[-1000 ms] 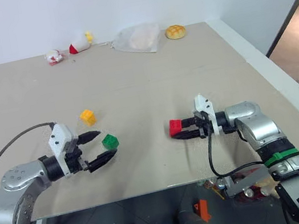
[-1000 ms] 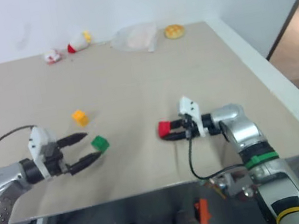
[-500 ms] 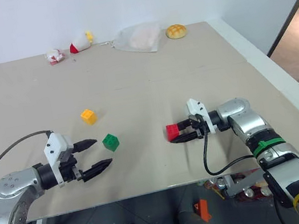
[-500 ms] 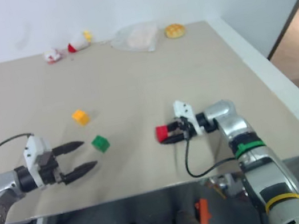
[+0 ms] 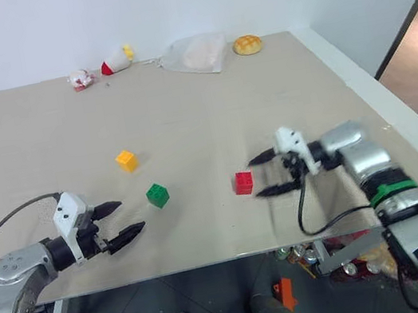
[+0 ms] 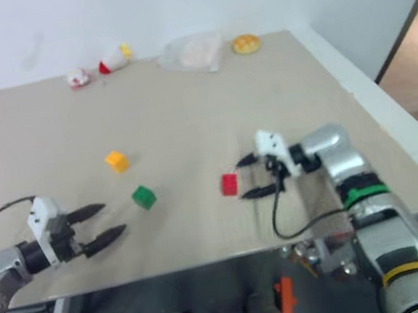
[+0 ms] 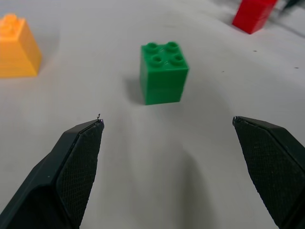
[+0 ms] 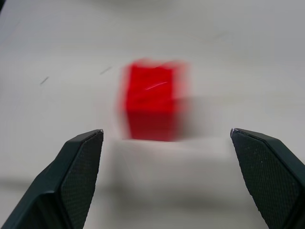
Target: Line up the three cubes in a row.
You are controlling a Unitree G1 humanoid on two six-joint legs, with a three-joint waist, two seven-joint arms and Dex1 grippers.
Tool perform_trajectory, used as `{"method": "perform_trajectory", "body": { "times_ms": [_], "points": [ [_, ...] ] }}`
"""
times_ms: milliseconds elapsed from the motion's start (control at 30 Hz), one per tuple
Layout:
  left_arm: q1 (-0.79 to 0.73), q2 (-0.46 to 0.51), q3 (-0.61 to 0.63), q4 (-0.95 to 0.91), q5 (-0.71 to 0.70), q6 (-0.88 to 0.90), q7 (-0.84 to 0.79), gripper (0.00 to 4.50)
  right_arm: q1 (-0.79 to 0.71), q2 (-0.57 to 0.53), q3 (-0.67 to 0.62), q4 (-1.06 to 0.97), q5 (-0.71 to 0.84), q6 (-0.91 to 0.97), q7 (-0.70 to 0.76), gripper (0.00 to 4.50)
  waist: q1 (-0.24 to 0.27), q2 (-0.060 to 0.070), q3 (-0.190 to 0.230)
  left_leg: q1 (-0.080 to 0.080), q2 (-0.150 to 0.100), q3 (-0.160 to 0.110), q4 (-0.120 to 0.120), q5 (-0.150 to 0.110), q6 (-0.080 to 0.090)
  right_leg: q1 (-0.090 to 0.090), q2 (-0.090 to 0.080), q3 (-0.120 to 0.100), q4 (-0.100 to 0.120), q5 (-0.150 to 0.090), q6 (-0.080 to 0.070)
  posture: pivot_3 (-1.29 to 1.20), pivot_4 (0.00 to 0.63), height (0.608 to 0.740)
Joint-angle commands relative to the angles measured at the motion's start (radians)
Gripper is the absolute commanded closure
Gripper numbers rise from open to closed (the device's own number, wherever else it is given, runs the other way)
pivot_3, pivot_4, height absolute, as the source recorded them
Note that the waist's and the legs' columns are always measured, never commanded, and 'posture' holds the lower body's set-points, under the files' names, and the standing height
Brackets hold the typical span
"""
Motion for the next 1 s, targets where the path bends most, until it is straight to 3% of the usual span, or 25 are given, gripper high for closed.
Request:
{"method": "perform_trajectory", "body": {
  "times_ms": [33, 233, 500, 900, 1000],
  "points": [
    [-0.017, -0.021, -0.004, 0.010, 0.012, -0.029, 0.010, 0.00, -0.070, -0.017, -0.108, -0.161, 0.137, 0.137, 0.002, 0.04, -0.004, 0.000, 0.000, 0.000, 0.001, 0.001, -0.001, -0.001, 0.000, -0.001, 0.001, 0.000, 0.000, 0.000, 0.000, 0.00, 0.150, 0.740],
    [-0.083, -0.060, -0.059, 0.100, 0.060, -0.066, 0.008, 0.00, 0.055, -0.017, -0.152, -0.504, 0.281, 0.367, -0.054, 0.04, 0.001, 0.000, 0.000, -0.002, 0.008, -0.001, -0.003, -0.005, 0.003, -0.002, 0.007, -0.004, 0.000, -0.003, -0.001, 0.00, 0.150, 0.740],
    [-0.187, -0.098, -0.132, 0.208, 0.102, -0.082, -0.022, 0.00, 0.212, 0.006, -0.143, -0.766, 0.336, 0.468, -0.172, 0.04, 0.002, 0.000, 0.000, -0.005, 0.007, 0.001, 0.000, -0.006, 0.002, -0.004, 0.006, -0.003, 0.000, -0.002, 0.002, 0.00, 0.150, 0.740],
    [-0.308, -0.180, -0.198, 0.296, 0.157, -0.091, 0.006, 0.00, 0.277, 0.000, -0.144, -0.855, 0.366, 0.500, -0.249, 0.04, 0.000, 0.000, 0.000, -0.005, 0.007, 0.001, 0.001, -0.006, 0.002, -0.003, 0.006, -0.003, 0.000, -0.001, 0.002, 0.00, 0.150, 0.740],
    [-0.301, -0.188, -0.179, 0.289, 0.144, -0.097, 0.007, 0.82, 0.286, -0.007, -0.144, -0.845, 0.357, 0.492, -0.257, 0.00, 0.002, 0.000, 0.000, -0.005, 0.007, 0.001, 0.001, -0.006, 0.002, -0.003, 0.007, -0.003, 0.000, -0.001, 0.002, 0.00, 0.150, 0.740]
  ]
}}
